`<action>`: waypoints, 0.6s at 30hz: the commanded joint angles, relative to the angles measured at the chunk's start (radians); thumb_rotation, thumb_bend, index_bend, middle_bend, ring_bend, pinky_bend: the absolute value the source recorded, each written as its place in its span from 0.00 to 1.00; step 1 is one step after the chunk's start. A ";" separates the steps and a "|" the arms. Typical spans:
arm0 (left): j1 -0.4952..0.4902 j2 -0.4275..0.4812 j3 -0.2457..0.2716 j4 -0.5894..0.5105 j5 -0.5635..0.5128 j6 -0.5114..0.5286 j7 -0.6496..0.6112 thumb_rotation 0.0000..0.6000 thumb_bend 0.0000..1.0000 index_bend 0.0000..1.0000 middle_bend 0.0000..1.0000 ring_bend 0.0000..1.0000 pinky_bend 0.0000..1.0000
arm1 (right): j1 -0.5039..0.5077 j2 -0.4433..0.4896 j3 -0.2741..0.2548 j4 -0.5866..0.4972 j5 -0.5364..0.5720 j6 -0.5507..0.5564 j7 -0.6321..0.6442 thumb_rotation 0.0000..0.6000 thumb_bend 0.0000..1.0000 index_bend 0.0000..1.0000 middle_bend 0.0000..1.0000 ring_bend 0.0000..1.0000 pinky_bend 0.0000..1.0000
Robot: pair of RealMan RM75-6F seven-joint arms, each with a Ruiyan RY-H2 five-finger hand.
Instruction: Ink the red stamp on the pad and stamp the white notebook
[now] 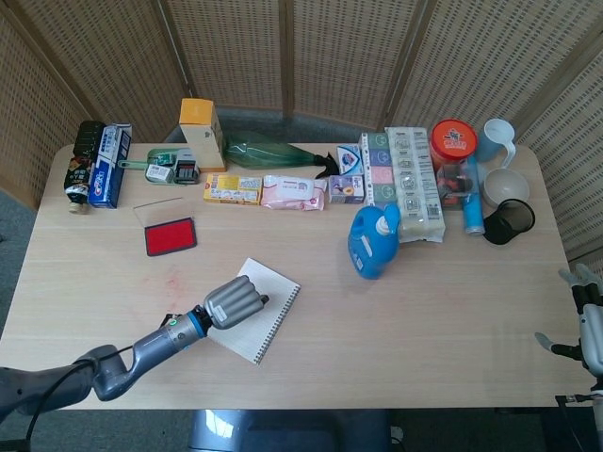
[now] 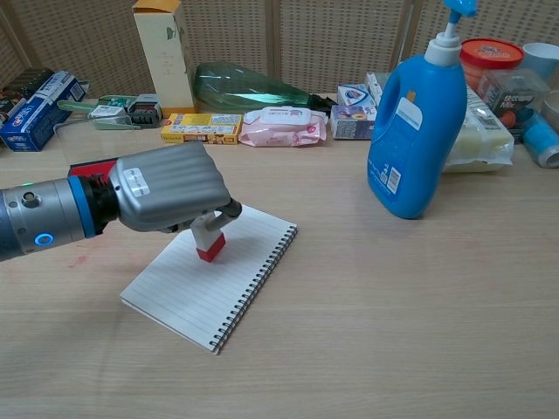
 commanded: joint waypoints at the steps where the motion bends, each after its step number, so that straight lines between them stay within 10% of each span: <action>1: 0.003 -0.033 0.008 0.042 -0.001 -0.011 -0.010 1.00 0.39 0.63 1.00 1.00 1.00 | 0.000 0.002 0.000 0.001 0.000 -0.002 0.005 1.00 0.00 0.12 0.00 0.00 0.00; 18: 0.010 -0.088 0.021 0.122 0.005 -0.001 -0.053 1.00 0.39 0.63 1.00 1.00 1.00 | -0.003 0.011 -0.001 -0.001 -0.007 0.000 0.022 1.00 0.00 0.12 0.00 0.00 0.00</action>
